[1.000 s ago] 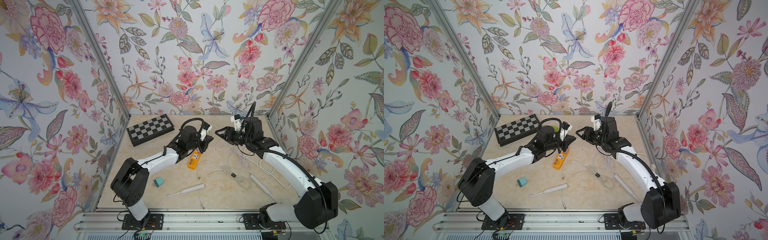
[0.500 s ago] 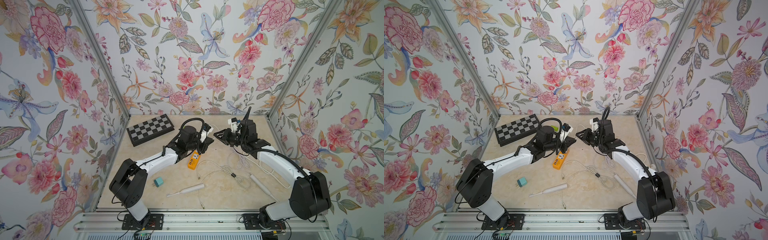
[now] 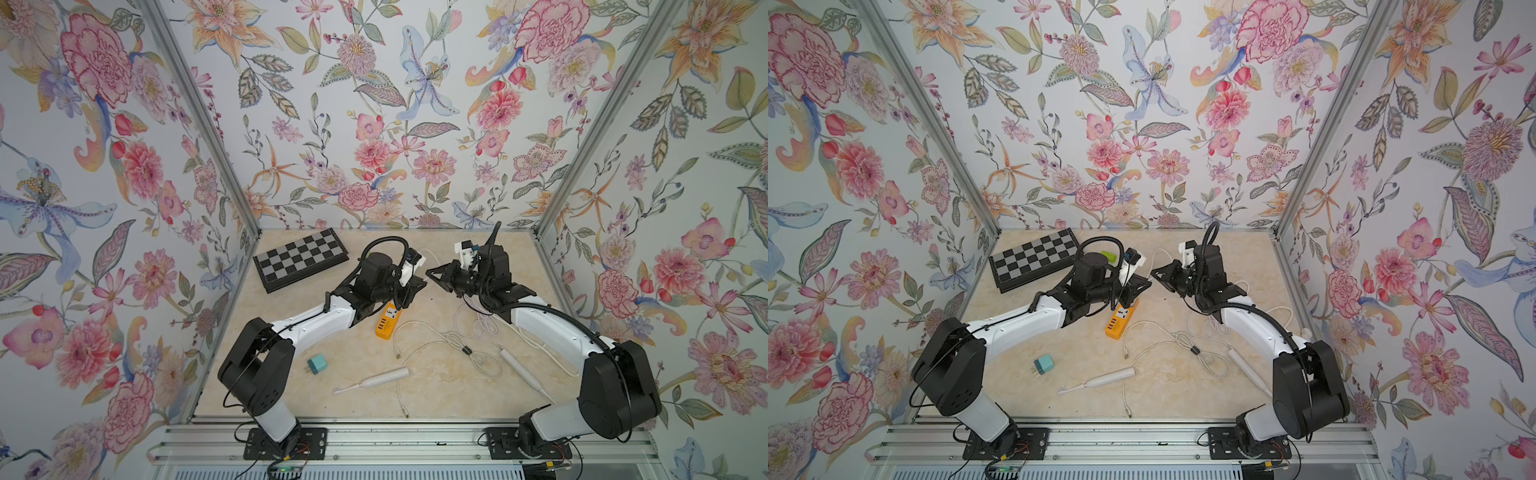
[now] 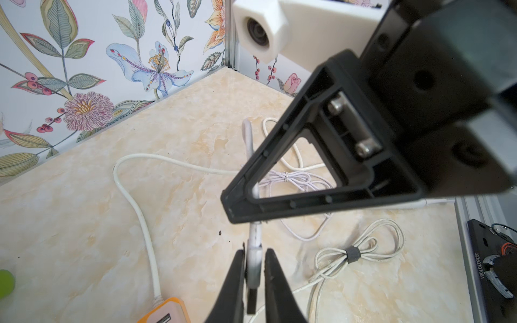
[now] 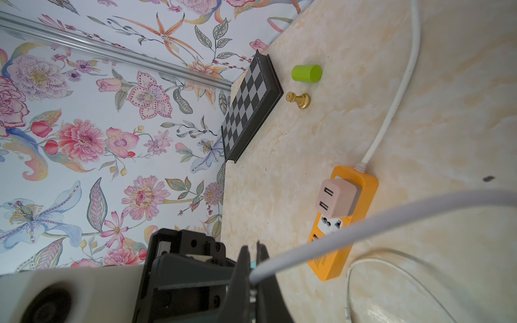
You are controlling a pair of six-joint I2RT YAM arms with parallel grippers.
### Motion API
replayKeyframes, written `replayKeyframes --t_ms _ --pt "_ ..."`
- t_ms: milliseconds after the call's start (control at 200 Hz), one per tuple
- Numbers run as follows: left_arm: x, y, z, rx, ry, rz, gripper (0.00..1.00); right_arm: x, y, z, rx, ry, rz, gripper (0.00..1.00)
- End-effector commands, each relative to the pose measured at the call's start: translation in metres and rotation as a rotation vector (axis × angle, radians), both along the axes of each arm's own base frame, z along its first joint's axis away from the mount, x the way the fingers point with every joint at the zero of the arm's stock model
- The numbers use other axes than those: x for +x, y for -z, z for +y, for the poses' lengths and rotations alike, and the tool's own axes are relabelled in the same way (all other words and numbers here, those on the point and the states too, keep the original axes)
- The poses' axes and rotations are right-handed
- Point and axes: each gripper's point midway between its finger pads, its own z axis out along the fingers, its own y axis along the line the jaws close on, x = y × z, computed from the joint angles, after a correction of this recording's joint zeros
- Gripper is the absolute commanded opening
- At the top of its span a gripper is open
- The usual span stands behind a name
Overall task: Charge the electric toothbrush
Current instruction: Pick up the charging cable from the center of the board.
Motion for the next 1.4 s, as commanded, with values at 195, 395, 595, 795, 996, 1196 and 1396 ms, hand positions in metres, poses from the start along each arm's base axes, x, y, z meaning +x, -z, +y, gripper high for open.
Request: replayKeyframes --t_ms 195,395,595,795,996,1196,1396 --pt "-0.004 0.001 0.007 0.005 -0.001 -0.011 0.23 -0.003 -0.031 -0.005 0.044 0.056 -0.035 0.00" --pt "0.003 -0.011 0.008 -0.018 -0.033 -0.048 0.23 -0.006 -0.026 -0.002 0.044 0.045 -0.017 0.00" --pt "0.006 -0.020 0.004 -0.031 -0.021 -0.080 0.26 -0.007 -0.023 -0.001 0.030 0.041 -0.007 0.00" --pt "0.009 -0.022 0.005 -0.005 -0.033 -0.104 0.24 -0.007 -0.018 -0.002 0.011 0.051 0.000 0.00" --pt "0.001 -0.027 0.002 -0.024 0.003 -0.125 0.16 -0.006 -0.018 -0.001 0.005 0.049 0.005 0.00" --pt "-0.001 -0.025 0.000 -0.023 0.021 -0.119 0.06 -0.005 -0.022 -0.002 0.006 0.048 -0.008 0.00" --pt "-0.006 -0.033 0.001 -0.046 0.026 -0.124 0.01 -0.005 -0.032 0.000 -0.003 0.030 -0.055 0.00"
